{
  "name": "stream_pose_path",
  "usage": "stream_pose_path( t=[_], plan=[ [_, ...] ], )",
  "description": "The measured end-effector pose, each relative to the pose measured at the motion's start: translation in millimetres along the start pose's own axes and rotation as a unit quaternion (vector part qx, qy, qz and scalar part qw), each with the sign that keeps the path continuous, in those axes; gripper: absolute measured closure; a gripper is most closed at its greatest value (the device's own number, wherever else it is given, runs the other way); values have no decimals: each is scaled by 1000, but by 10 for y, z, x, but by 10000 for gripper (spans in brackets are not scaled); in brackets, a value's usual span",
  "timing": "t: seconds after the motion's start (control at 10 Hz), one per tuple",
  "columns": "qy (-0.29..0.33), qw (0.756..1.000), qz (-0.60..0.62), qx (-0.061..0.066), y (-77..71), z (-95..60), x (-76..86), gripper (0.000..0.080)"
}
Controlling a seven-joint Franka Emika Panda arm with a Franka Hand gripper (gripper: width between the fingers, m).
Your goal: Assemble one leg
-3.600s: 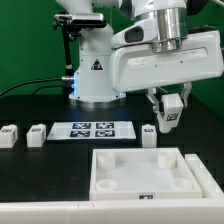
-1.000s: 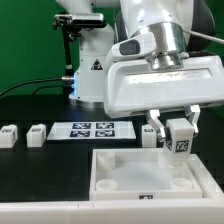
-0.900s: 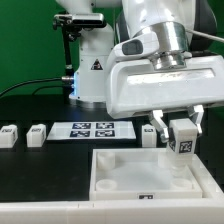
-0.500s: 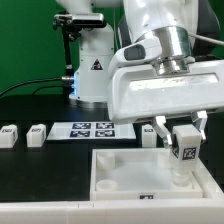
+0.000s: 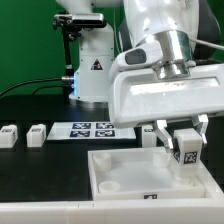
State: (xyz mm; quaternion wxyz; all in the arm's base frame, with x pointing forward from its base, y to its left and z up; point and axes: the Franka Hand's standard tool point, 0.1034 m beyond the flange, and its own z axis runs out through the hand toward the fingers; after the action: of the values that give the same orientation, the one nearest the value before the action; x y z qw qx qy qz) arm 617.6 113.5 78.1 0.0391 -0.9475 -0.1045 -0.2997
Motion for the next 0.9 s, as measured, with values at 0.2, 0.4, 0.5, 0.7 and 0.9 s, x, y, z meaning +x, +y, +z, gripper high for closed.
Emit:
stream_pose_path(
  t=[0.2, 0.4, 0.5, 0.7, 0.9],
  plan=[
    [2, 1000, -1, 0, -16, 4, 1, 506],
    [4, 1000, -1, 0, -17, 1, -4, 506],
    [5, 1000, -1, -1, -18, -2, -6, 506],
    [-7, 1000, -1, 2, -32, 19, -57, 506],
    [-11, 1000, -1, 4, -32, 26, -64, 244]
  ],
)
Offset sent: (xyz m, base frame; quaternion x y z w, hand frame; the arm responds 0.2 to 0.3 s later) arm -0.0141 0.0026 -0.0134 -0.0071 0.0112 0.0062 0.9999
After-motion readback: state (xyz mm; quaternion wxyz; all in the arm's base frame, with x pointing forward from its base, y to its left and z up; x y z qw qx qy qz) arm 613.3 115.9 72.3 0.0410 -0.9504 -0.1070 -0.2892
